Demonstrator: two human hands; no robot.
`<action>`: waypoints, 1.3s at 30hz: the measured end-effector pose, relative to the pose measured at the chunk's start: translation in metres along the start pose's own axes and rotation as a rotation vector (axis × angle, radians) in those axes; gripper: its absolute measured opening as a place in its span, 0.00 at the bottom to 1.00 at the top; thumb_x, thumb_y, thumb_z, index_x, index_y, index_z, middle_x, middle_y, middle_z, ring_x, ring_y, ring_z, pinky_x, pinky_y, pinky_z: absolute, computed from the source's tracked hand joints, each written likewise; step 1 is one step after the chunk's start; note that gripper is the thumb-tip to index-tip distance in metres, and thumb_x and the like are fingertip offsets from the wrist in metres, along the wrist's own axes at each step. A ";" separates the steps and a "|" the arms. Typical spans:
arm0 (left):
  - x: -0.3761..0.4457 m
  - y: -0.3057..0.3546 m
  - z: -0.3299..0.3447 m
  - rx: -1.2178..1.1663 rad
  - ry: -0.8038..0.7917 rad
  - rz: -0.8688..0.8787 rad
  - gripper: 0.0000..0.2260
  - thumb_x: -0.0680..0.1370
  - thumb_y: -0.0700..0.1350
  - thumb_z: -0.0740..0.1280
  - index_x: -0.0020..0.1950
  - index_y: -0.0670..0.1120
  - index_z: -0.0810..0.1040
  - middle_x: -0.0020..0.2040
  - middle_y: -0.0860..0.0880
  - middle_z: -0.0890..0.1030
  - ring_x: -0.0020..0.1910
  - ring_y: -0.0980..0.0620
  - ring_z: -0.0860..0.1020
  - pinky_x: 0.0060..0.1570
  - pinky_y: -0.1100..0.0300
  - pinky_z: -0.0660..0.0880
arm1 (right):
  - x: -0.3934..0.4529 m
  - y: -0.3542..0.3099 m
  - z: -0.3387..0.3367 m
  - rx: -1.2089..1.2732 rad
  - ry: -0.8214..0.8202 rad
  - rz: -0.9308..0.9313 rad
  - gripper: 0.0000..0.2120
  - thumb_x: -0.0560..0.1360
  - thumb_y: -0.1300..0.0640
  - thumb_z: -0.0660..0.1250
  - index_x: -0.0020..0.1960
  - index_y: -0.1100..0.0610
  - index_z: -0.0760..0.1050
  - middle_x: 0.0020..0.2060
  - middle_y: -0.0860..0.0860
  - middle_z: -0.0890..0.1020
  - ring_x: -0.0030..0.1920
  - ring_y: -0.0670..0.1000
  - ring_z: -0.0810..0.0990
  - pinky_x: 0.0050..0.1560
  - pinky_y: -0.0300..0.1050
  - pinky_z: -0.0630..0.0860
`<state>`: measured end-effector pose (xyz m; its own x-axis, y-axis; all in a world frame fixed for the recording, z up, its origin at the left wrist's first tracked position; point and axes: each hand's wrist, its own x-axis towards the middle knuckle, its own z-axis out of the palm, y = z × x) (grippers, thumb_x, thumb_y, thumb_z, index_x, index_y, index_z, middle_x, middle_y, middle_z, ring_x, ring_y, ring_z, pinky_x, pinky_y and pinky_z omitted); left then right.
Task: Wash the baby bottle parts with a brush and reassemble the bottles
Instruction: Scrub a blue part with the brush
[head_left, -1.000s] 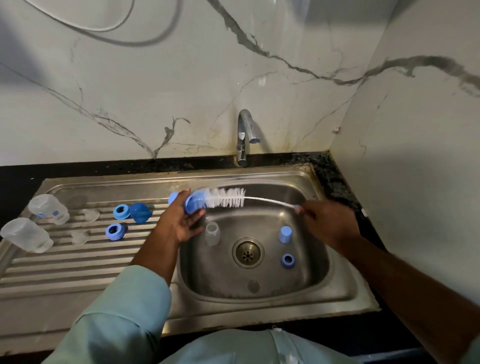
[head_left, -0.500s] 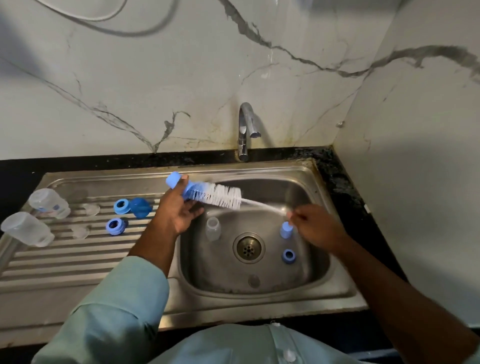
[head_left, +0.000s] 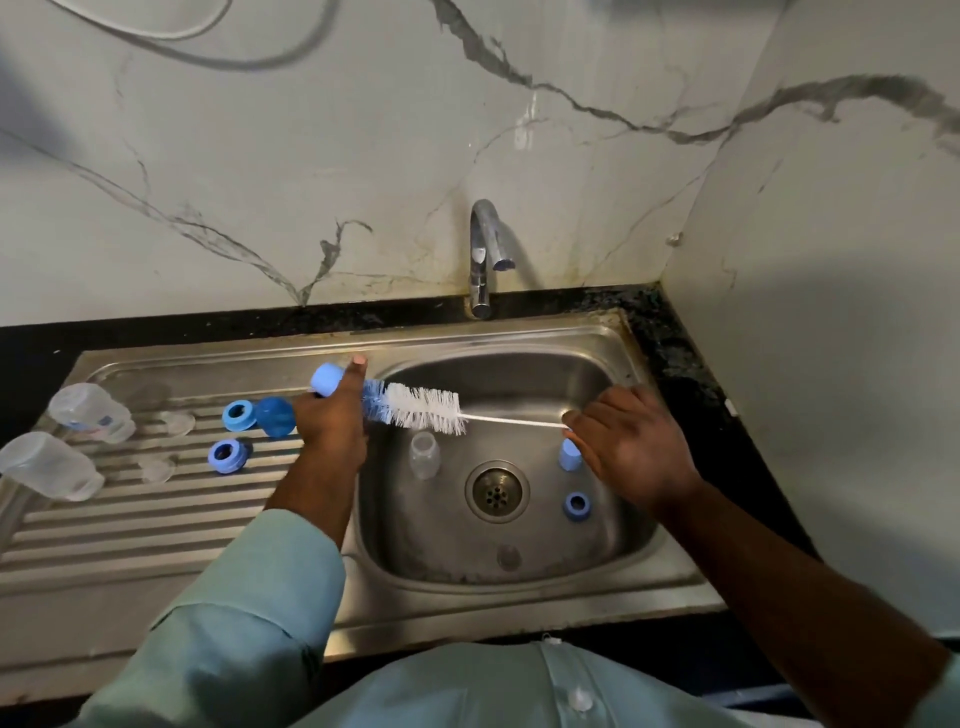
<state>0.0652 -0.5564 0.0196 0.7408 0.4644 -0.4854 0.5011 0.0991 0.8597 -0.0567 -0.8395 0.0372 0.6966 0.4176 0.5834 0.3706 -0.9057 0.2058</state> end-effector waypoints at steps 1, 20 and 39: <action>0.000 0.002 -0.004 0.104 -0.105 -0.028 0.26 0.72 0.59 0.74 0.59 0.43 0.75 0.49 0.45 0.81 0.39 0.50 0.79 0.38 0.56 0.78 | -0.001 0.002 0.000 0.010 -0.002 0.011 0.03 0.72 0.59 0.68 0.42 0.57 0.81 0.33 0.51 0.80 0.35 0.55 0.77 0.40 0.48 0.68; -0.001 0.013 -0.025 0.686 -0.381 0.274 0.12 0.77 0.51 0.71 0.47 0.41 0.79 0.38 0.43 0.81 0.33 0.49 0.77 0.27 0.62 0.72 | -0.012 0.010 -0.006 0.078 -0.277 -0.066 0.10 0.69 0.54 0.63 0.43 0.55 0.81 0.29 0.50 0.78 0.25 0.52 0.77 0.20 0.40 0.69; -0.010 -0.002 -0.006 0.095 -0.481 0.049 0.22 0.80 0.56 0.64 0.72 0.53 0.64 0.57 0.45 0.76 0.50 0.46 0.78 0.46 0.49 0.76 | -0.014 0.018 -0.005 0.138 -0.336 0.132 0.17 0.70 0.48 0.56 0.41 0.51 0.82 0.30 0.49 0.81 0.27 0.51 0.80 0.23 0.38 0.71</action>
<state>0.0539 -0.5561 0.0239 0.8757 0.0051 -0.4828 0.4828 -0.0034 0.8757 -0.0630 -0.8614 0.0369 0.8980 0.3193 0.3027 0.3273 -0.9446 0.0255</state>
